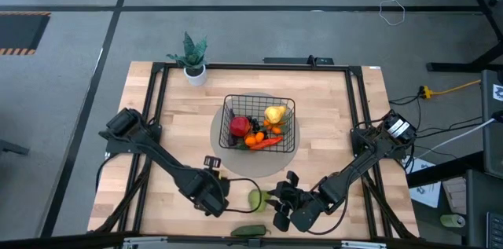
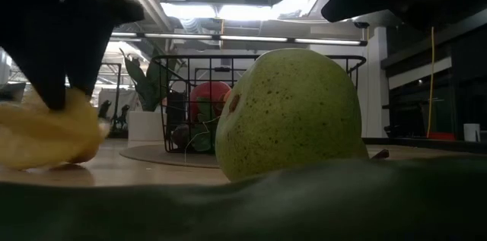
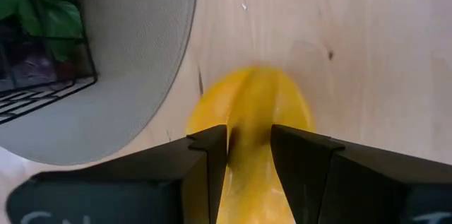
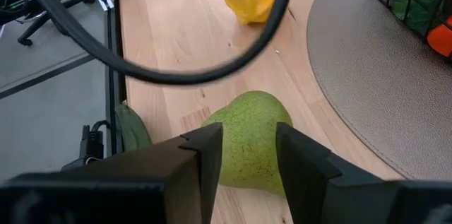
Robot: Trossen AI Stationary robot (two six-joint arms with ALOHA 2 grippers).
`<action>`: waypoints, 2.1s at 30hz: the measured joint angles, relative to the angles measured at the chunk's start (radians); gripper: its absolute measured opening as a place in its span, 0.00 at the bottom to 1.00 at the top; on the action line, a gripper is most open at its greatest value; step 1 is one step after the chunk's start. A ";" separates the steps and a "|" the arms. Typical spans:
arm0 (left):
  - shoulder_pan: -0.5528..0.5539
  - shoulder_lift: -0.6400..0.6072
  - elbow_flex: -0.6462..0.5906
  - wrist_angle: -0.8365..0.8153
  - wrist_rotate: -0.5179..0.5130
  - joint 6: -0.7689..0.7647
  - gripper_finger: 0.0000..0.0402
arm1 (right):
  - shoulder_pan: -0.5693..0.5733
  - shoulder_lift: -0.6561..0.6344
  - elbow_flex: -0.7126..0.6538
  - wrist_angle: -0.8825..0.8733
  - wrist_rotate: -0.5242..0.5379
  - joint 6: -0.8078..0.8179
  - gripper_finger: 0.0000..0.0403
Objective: Build produce basket
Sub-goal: Put the yellow starfruit into the black wire basket
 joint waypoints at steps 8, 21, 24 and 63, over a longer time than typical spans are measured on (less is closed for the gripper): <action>0.001 0.024 0.001 0.028 -0.015 -0.006 0.26 | 0.000 0.000 0.000 0.000 0.000 0.000 0.30; 0.000 0.021 0.000 0.040 0.000 -0.144 0.03 | 0.000 0.000 0.000 0.000 -0.002 0.000 0.30; -0.007 0.020 0.000 0.040 -0.003 -0.179 0.02 | 0.001 0.000 0.000 0.000 -0.002 0.000 0.30; 0.256 -0.339 0.002 0.554 -0.380 0.400 0.00 | 0.002 0.000 0.000 0.008 -0.001 0.004 0.30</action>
